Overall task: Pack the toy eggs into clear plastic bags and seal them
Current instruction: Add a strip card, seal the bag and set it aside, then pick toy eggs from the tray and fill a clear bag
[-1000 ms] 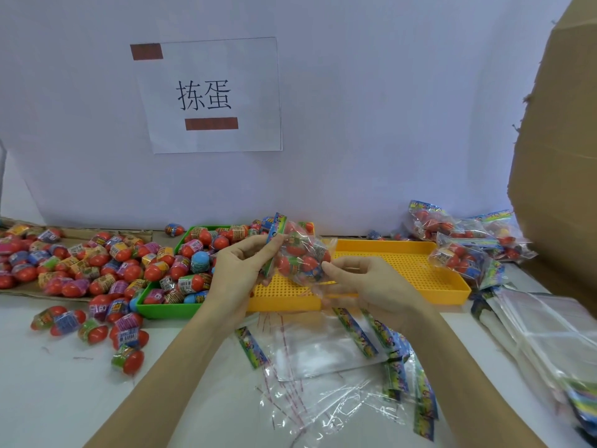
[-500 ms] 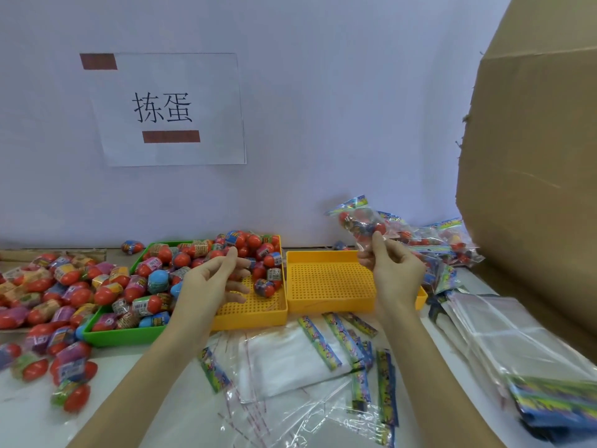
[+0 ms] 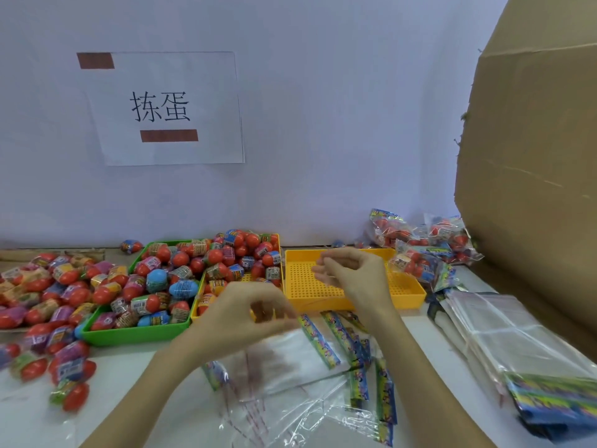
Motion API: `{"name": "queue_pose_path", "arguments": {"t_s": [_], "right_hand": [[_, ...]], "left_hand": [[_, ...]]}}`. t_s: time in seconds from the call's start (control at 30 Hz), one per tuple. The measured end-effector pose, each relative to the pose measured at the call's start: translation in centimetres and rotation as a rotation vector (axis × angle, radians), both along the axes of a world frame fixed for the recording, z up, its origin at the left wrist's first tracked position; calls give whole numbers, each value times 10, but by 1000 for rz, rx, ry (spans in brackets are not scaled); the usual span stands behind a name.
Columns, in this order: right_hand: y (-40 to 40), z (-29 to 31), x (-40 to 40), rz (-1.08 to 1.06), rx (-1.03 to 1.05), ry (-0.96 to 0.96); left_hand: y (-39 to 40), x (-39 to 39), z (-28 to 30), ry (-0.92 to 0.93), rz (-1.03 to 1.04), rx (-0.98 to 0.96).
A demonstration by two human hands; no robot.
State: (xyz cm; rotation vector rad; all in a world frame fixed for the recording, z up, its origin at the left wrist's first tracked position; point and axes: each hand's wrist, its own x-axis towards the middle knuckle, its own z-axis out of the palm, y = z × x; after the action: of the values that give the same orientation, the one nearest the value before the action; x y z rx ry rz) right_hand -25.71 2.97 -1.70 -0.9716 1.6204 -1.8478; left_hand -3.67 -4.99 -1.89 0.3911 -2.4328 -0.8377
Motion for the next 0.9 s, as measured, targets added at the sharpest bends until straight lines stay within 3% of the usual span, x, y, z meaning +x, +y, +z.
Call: {"name": "queue_pose_path", "arguments": {"t_s": [0.13,0.23,0.4,0.47,0.6,0.67,0.77,0.9], "right_hand": [[-3,-4,13,3,106,332],[-5,-6,15,-16,163,526],[-3,-4,16,9,175,665],[-2,-1,16,72,129,599],[1,11,17,426,65,200],[4,12,20,524,78,202],[1,7,23,406,61,322],[-5,1,15,95,-12,170]], "left_hand": [[10,-8,-10,-416,-160,-172],[13,-12,-11,-393,-137,-227],[14,-13,-10,-285,-108,-187],[13,-12,-9,-193,-45,-35],[7,-7,1,-34,140,357],[2,-3,7,35,186,529],[1,1,12,163,133,830],[-6,3,13,475,15,1341]]}}
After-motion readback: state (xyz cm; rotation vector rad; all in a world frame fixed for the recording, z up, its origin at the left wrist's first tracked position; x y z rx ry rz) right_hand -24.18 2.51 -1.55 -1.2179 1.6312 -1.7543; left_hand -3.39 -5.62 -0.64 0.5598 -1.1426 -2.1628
